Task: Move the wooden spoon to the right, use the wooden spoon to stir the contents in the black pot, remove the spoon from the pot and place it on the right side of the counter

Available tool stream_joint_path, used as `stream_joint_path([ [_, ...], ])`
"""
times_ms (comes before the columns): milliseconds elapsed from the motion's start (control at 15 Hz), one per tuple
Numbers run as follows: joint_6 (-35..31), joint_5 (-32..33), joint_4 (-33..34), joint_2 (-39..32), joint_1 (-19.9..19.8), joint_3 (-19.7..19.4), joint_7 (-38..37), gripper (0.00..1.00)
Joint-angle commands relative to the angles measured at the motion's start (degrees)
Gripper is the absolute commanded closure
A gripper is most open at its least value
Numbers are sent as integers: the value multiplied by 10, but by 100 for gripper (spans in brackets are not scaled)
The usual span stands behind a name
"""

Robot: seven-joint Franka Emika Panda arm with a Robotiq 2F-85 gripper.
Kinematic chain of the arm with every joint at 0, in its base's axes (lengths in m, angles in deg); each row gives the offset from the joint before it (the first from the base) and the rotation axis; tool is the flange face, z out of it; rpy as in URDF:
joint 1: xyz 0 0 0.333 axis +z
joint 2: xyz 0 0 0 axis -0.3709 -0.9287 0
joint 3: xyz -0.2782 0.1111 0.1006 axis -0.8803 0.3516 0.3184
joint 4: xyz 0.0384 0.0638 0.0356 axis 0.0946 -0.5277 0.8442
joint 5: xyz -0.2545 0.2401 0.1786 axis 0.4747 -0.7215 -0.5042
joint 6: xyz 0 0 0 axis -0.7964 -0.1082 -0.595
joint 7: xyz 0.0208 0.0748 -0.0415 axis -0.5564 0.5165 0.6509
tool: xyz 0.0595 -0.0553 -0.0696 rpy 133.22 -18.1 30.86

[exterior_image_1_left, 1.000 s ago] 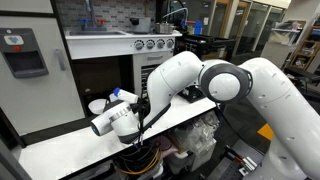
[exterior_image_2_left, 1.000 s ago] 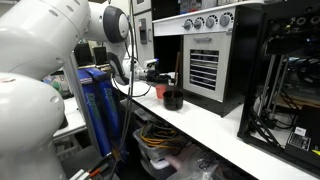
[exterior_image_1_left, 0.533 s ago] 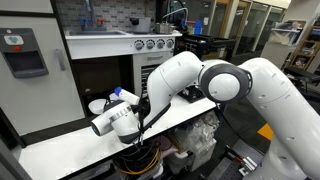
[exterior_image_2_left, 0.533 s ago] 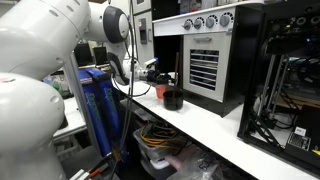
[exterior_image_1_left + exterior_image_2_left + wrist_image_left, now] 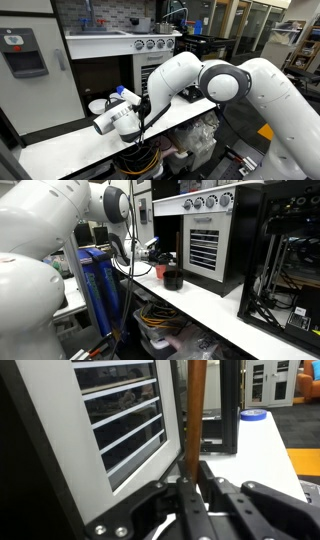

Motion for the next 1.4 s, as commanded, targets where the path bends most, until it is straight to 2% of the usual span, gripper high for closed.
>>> stream_joint_path([
  [0,12,23,1,-5,4,-12,1,97],
  [667,-2,2,-8,-6,-8,4,21,97],
  [1333,-18,-37,24,-7,-5,32,16,97],
])
